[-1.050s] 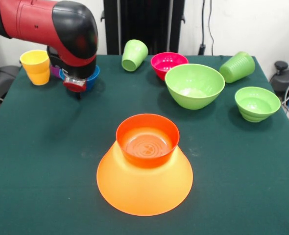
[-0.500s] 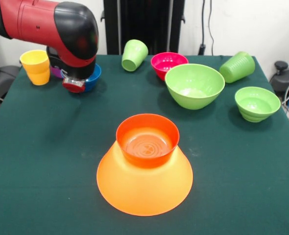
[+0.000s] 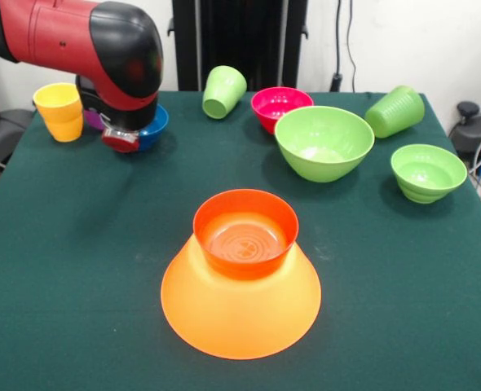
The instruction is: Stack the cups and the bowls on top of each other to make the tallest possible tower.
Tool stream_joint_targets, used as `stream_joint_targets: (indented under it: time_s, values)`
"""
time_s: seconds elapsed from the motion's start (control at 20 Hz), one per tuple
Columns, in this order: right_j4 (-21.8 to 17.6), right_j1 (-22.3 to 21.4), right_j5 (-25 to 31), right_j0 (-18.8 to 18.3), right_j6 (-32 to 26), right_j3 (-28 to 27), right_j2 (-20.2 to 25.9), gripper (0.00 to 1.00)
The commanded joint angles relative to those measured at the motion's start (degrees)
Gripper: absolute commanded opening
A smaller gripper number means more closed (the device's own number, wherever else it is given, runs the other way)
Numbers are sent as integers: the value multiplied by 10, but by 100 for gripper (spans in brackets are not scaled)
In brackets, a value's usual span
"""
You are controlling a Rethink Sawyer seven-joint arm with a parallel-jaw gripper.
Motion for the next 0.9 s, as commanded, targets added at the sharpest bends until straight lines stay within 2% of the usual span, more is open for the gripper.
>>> stream_joint_targets:
  time_s: [0.05, 0.15, 0.3, 0.4, 0.5, 0.7, 0.9]
  values:
    - [-39, 2, -53, 24, 64, -34, 32, 0]
    - [-25, -12, -120, 9, 86, -17, 49, 0]
    - [18, -37, -109, -3, 93, -15, 72, 0]
    - [70, -54, -116, -34, 93, 3, 115, 0]
    - [99, -61, -113, -37, 107, -2, 128, 0]
    - [134, -61, -70, -6, 145, -41, 111, 0]
    - [160, -69, -73, 5, 148, -49, 106, 0]
